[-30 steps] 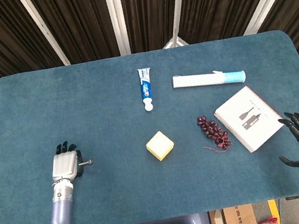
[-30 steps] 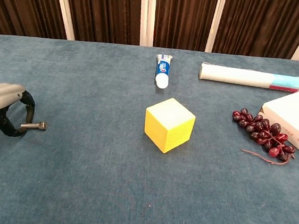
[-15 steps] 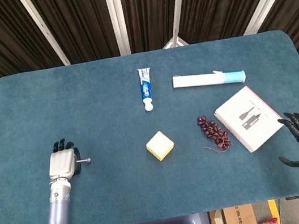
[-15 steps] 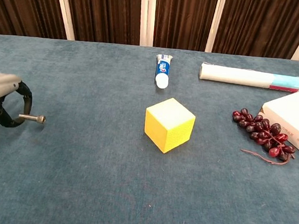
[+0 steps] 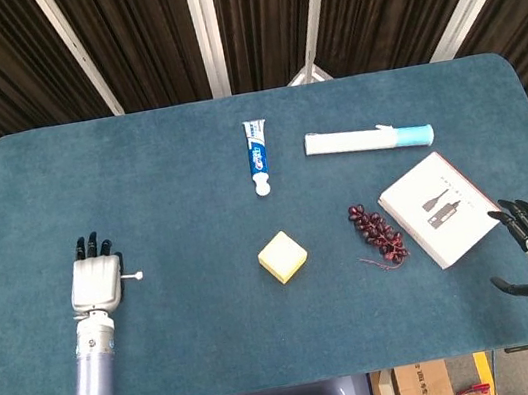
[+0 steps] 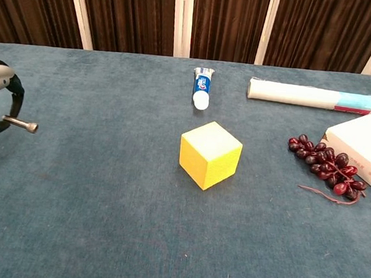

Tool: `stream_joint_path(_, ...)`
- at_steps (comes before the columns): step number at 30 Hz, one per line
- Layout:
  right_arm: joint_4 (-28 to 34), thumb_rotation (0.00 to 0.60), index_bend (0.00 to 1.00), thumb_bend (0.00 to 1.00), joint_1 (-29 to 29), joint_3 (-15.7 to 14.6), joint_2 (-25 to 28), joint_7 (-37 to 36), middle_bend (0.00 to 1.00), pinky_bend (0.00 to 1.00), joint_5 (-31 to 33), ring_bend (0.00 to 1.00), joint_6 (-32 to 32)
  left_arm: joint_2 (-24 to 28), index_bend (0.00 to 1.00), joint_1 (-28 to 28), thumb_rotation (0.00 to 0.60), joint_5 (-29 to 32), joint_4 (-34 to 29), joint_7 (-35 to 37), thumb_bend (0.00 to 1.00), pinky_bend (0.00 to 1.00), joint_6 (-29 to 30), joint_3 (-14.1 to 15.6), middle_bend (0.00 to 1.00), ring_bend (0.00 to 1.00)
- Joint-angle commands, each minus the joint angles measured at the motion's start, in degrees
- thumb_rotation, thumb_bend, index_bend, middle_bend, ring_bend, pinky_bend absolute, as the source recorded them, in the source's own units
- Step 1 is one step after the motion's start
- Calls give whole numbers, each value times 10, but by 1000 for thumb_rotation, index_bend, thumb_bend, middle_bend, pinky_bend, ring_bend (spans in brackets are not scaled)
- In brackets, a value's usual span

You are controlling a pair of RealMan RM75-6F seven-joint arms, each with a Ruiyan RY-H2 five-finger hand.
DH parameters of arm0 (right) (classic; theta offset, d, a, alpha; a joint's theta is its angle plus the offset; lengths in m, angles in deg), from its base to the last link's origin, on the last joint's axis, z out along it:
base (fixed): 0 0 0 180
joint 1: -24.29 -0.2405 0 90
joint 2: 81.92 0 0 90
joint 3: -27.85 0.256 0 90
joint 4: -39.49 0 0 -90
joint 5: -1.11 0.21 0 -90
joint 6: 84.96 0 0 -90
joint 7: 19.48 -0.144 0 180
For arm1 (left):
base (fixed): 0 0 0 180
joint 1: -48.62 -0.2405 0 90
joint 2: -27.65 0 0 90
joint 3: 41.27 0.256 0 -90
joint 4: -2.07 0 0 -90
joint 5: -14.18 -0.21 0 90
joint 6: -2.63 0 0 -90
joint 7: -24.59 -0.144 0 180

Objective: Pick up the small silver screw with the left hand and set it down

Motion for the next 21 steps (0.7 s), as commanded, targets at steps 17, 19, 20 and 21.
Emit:
stream_joint_path(17, 0, 600, 186, 152, -1, -2, -1, 2, 108, 0, -4, 62, 0, 14, 577, 52, 600, 84, -11, -331, 559, 0, 114, 30, 189, 0)
stream_joint_path(19, 0, 600, 186, 152, -2, -2, -2, 3, 108, 0, -3, 62, -1, 11, 577, 54, 600, 93, 0, -334, 559, 0, 105, 31, 189, 0)
stream_joint_path(20, 0, 600, 186, 152, -2, -2, -2, 3, 108, 0, -3, 62, -2, 9, 577, 54, 600, 97, 5, -335, 559, 0, 102, 32, 189, 0)
stream_joint_path(21, -1, 600, 186, 152, -3, -2, -2, 4, 108, 0, -4, 62, -2, 7, 577, 54, 600, 103, 10, -337, 559, 0, 98, 32, 189, 0)
